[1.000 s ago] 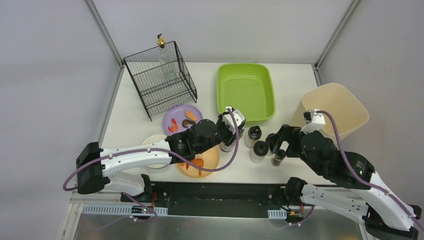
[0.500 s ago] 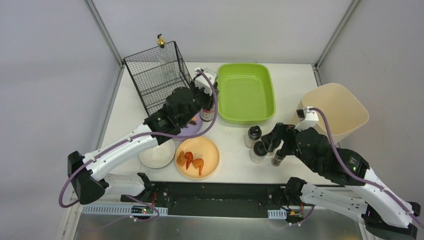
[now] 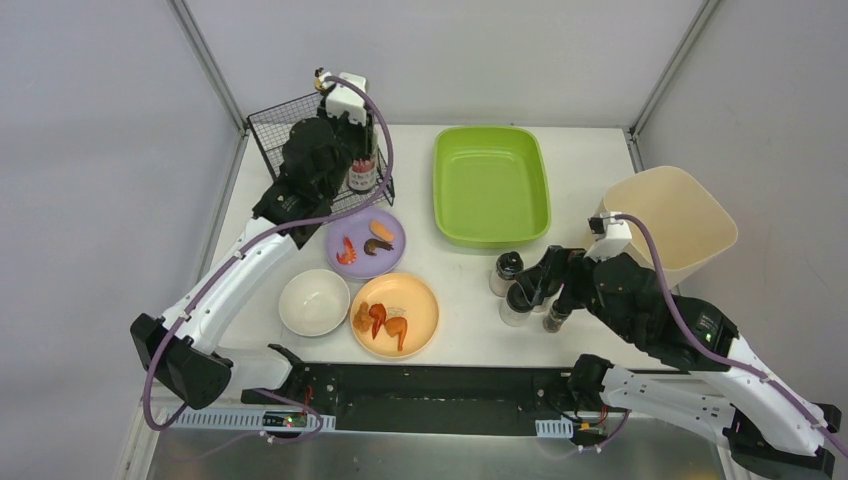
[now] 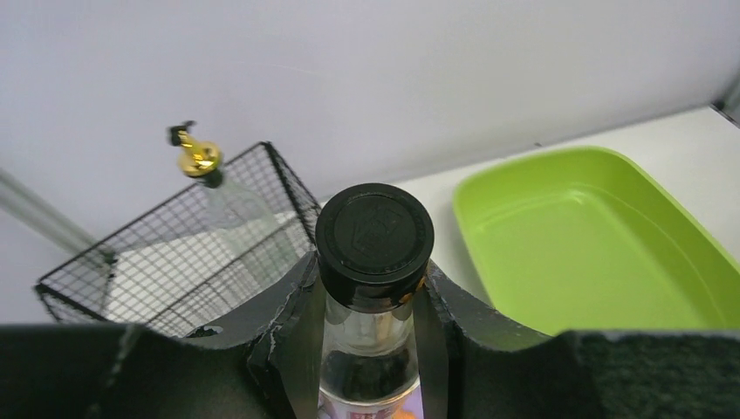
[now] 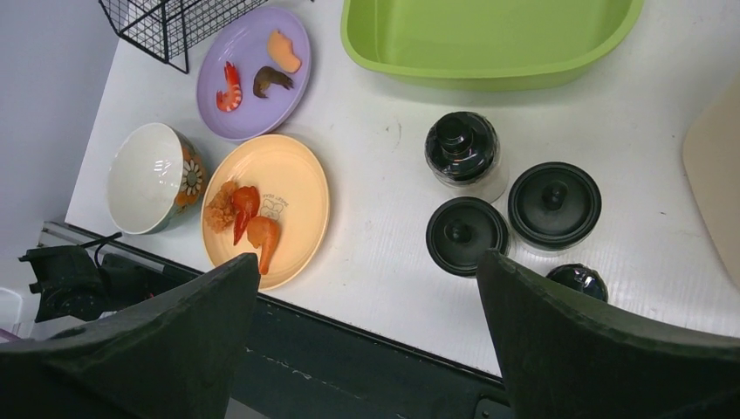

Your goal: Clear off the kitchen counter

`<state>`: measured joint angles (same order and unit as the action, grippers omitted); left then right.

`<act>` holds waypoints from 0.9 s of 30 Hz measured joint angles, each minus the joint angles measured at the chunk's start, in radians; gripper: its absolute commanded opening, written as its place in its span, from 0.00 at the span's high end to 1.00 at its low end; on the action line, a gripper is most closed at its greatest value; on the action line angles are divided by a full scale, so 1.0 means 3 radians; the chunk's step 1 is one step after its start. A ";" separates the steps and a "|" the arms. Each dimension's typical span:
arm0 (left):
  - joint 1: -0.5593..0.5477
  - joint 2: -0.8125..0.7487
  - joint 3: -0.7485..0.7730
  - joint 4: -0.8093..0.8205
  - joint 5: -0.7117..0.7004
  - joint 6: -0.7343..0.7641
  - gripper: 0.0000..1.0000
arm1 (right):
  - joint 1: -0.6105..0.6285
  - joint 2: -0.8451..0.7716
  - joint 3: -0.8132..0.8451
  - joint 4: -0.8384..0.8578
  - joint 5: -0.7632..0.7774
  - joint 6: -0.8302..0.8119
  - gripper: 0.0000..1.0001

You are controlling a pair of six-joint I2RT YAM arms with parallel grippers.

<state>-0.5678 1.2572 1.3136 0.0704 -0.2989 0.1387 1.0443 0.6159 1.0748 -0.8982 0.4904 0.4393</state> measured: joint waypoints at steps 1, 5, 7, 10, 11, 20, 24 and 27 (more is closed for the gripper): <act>0.0066 0.0019 0.0038 0.0000 0.0001 0.0003 1.00 | 0.0000 0.0000 -0.0003 0.0011 -0.0017 -0.0013 0.01; 0.0380 0.0141 0.0202 0.0024 -0.0001 0.0011 1.00 | 0.0000 0.0000 -0.0034 0.0083 -0.0108 -0.0086 0.01; 0.0526 0.0215 0.0273 0.0057 -0.0010 0.0025 1.00 | 0.0000 0.0000 -0.0053 0.0118 -0.0151 -0.0127 0.01; 0.0697 0.0306 0.0345 0.0090 -0.0069 0.0047 1.00 | 0.0000 0.0008 -0.0088 0.0156 -0.0219 -0.0197 0.01; 0.0745 0.0334 0.0366 0.0103 -0.0085 0.0066 1.00 | 0.0000 0.0020 -0.0089 0.0163 -0.0245 -0.0221 0.01; 0.0992 0.0572 0.0637 0.0329 -0.0206 0.0273 1.00 | 0.0000 0.0069 -0.0106 0.0275 -0.0436 -0.0376 0.00; 0.1099 0.0685 0.0757 0.0446 -0.0245 0.0300 1.00 | 0.0000 0.0074 -0.0118 0.0338 -0.0469 -0.0430 0.00; 0.1184 0.0785 0.0848 0.0474 -0.0264 0.0296 1.00 | 0.0000 0.0080 -0.0153 0.0399 -0.0487 -0.0476 0.00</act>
<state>-0.2127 1.4925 1.5681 0.2127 -0.3782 0.2276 1.0443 0.6399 1.0290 -0.7784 0.3443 0.2966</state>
